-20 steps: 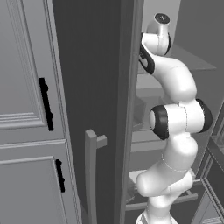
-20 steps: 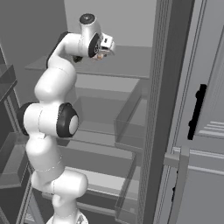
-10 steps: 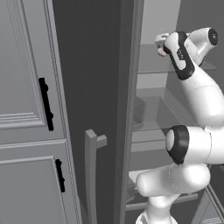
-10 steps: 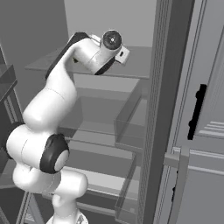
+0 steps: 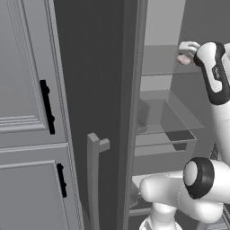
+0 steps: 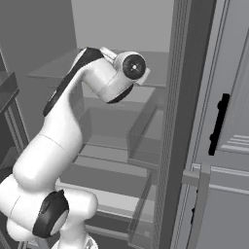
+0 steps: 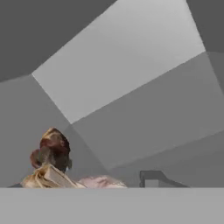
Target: Place one garlic and one steak in each tupperware on the nearby counter, to pack two identical lunches.
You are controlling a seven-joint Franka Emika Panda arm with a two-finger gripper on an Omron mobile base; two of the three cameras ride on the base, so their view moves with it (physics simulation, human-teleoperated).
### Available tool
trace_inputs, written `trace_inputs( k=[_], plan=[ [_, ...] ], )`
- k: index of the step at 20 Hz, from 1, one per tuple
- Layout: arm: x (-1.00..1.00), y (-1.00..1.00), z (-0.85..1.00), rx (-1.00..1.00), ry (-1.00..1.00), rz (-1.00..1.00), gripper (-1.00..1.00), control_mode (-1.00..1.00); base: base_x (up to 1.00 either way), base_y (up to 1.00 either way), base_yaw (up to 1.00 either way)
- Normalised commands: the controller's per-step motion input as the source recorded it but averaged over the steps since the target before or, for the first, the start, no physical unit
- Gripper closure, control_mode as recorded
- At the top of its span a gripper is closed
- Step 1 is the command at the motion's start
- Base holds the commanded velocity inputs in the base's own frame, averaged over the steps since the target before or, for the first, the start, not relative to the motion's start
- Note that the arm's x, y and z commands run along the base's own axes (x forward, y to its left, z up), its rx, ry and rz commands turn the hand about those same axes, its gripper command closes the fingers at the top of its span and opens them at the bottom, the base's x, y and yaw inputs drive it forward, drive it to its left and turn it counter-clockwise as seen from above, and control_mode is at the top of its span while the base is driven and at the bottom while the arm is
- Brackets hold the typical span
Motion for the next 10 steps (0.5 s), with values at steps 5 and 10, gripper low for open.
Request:
trace_inputs(
  k=[5, 10],
  plan=[
    [-0.99, 0.21, -1.00, -0.56, 0.60, 0.11, 1.00, -1.00, 0.00, 0.00, 0.00],
    [-0.43, 0.00, -1.00, -0.37, 0.37, 0.14, 1.00, -1.00, 0.00, 0.00, 0.00]
  ],
)
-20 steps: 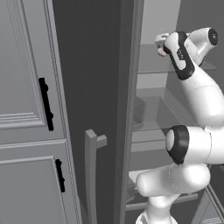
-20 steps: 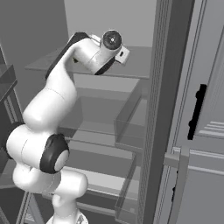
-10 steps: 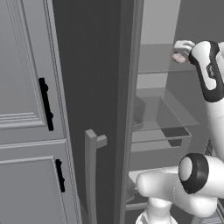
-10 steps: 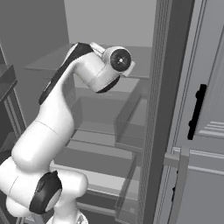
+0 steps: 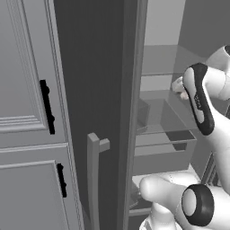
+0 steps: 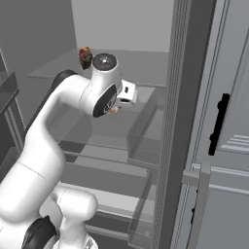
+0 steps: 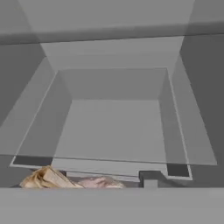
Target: Place one garlic and one steak in each tupperware on the nearby counter, to pack two identical lunches.
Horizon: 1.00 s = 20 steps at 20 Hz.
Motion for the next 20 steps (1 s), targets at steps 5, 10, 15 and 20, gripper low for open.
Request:
trace_inputs(
  k=[5, 10, 15, 20],
  plan=[
    [0.00, 0.00, 0.00, 0.00, 0.00, 0.00, 1.00, 1.00, -0.96, -0.19, 0.65],
    [0.00, 0.00, 0.00, 0.00, 0.00, 0.00, 1.00, 1.00, -0.81, 0.00, 0.83],
    [0.00, 0.00, 0.00, 0.00, 0.00, 0.00, 1.00, 1.00, -0.90, 0.03, 0.79],
    [0.00, 0.00, 0.00, 0.00, 0.00, 0.00, 1.00, 1.00, -0.11, 0.95, 0.62]
  ],
)
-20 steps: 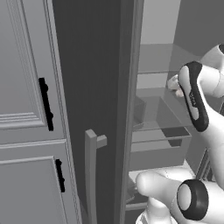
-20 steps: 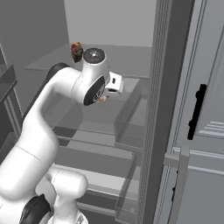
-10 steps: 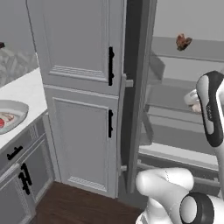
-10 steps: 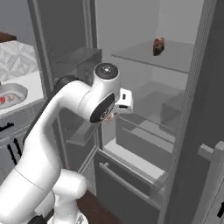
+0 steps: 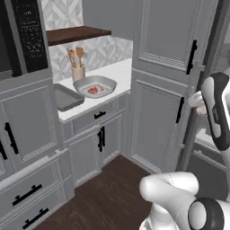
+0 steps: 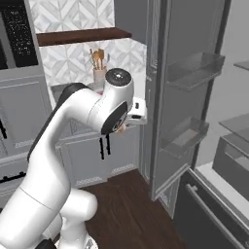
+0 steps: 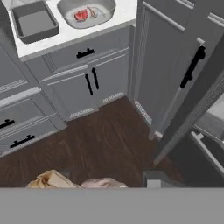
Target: Place one garlic and one steak in each tupperware on the nearby counter, to pack two identical lunches.
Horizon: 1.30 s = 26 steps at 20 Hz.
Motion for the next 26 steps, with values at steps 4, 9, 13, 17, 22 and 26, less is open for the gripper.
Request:
trace_inputs(
  k=[4, 9, 13, 17, 22, 26],
  plan=[
    [0.00, 0.00, 0.00, 0.00, 0.00, 0.00, 1.00, 1.00, 1.00, 0.83, 0.25],
    [0.00, 0.00, 0.00, 0.00, 0.00, 0.00, 1.00, 1.00, 1.00, 0.10, 0.24],
    [0.00, 0.00, 0.00, 0.00, 0.00, 0.00, 1.00, 1.00, 1.00, -0.13, 0.42],
    [0.00, 0.00, 0.00, 0.00, 0.00, 0.00, 1.00, 1.00, 1.00, -0.51, 0.27],
    [0.00, 0.00, 0.00, 0.00, 0.00, 0.00, 1.00, 1.00, 1.00, -0.71, 0.25],
    [0.00, 0.00, 0.00, 0.00, 0.00, 0.00, 1.00, 1.00, 1.00, -0.02, 0.57]
  ],
)
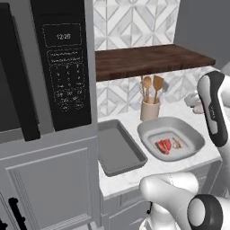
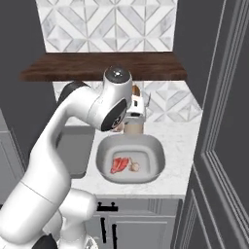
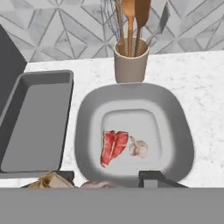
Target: Place one garlic and one steak in each tupperware on the nearby counter, to pack two identical lunches.
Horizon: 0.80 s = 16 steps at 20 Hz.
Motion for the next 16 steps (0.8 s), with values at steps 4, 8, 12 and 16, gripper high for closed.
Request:
trace_inputs(
  k=[4, 8, 12, 16],
  plan=[
    [0.31, 0.40, -0.45, 0.00, 0.04, 0.27, 1.00, -1.00, 0.43, 0.07, 0.29],
    [0.59, 1.00, -1.00, 0.00, 0.05, 0.36, 1.00, -1.00, 0.00, 0.00, 0.00],
    [0.22, 1.00, -0.68, 0.00, 0.05, 0.25, 1.00, -1.00, 0.00, 0.00, 0.00],
    [-0.13, 1.00, -0.51, -0.08, 0.05, 0.17, 1.00, -1.00, 0.00, 0.00, 0.00]
  ],
)
